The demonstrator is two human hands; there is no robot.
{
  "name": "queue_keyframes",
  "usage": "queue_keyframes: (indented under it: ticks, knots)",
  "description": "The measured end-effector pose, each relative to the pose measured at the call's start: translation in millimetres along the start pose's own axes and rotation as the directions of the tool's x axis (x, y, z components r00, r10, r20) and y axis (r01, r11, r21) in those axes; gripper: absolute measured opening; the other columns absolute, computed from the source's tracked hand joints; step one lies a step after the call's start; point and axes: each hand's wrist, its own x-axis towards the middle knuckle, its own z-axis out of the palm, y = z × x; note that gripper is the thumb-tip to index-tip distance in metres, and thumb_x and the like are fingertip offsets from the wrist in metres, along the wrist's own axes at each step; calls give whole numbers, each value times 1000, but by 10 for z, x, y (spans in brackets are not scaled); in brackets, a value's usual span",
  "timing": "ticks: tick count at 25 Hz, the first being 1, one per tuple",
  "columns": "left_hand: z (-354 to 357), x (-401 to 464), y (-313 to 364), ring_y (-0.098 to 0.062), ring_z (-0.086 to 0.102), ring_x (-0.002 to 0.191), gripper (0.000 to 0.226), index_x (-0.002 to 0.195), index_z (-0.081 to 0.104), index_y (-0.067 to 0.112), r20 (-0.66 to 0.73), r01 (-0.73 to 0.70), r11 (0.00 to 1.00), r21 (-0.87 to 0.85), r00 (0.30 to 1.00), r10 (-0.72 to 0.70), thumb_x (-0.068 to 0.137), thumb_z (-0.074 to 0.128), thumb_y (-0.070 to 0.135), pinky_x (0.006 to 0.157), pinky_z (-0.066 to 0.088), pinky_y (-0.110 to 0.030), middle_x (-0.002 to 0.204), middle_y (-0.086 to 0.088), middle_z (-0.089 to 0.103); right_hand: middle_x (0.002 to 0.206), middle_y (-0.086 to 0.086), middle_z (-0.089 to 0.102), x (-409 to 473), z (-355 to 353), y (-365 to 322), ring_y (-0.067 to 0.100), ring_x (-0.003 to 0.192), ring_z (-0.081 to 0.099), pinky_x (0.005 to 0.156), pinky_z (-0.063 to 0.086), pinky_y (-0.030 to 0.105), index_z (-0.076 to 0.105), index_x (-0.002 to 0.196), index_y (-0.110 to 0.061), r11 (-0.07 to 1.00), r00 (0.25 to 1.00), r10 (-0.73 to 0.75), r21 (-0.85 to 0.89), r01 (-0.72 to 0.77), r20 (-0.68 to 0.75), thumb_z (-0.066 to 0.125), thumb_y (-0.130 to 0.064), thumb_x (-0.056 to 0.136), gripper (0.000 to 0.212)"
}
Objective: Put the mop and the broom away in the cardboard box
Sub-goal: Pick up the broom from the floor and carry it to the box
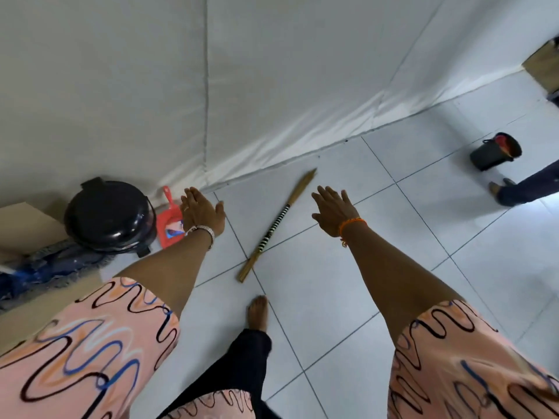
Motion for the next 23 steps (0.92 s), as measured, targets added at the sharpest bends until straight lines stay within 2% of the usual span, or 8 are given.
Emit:
queue_keyframes:
  ticks: [4, 8, 12, 17, 23]
  knots:
    - [542, 215, 408, -42, 11, 153, 84, 155, 5, -9, 64, 132, 990, -43, 990, -129, 101, 49, 38, 126, 10, -46, 164, -28, 8, 166, 6, 6, 526, 34, 753, 24, 154, 5, 126, 8, 51, 15, 156, -16, 997, 994, -66, -28, 68, 85, 42, -33, 102, 62]
    - [1049, 353, 676, -44, 15, 151, 81, 154, 9, -10, 128, 195, 981, -20, 973, -191, 102, 47, 39, 125, 13, -48, 163, -30, 13, 166, 6, 9, 981, 153, 1347, 25, 154, 8, 125, 10, 51, 17, 155, -15, 991, 982, -116, -55, 125, 150, 43, -30, 102, 61]
    - [1812, 581, 707, -45, 12, 152, 80, 155, 7, -10, 176, 249, 968, 40, 952, -252, 103, 44, 39, 125, 10, -49, 164, -28, 12, 166, 5, 12, 1707, 527, 1862, 24, 154, 11, 125, 12, 51, 18, 155, -15, 961, 957, -237, -104, 257, 170, 44, -28, 100, 62]
    - [3029, 1045, 463, -43, 7, 154, 81, 157, 3, -4, 191, 330, 944, 12, 926, -326, 103, 44, 41, 126, 10, -49, 166, -24, 7, 166, 6, 12, 2946, 1473, 2226, 25, 153, 12, 125, 13, 51, 16, 155, -15, 916, 909, -343, -132, 380, 235, 45, -27, 100, 64]
    - [4471, 1394, -234, -40, 7, 154, 82, 157, 3, -2, 230, 408, 913, 26, 886, -403, 102, 46, 41, 126, 9, -47, 167, -22, 6, 164, 8, 18, 4234, 2848, 2074, 27, 152, 16, 124, 17, 52, 19, 154, -13, 857, 855, -470, -120, 501, 218, 52, -22, 97, 66]
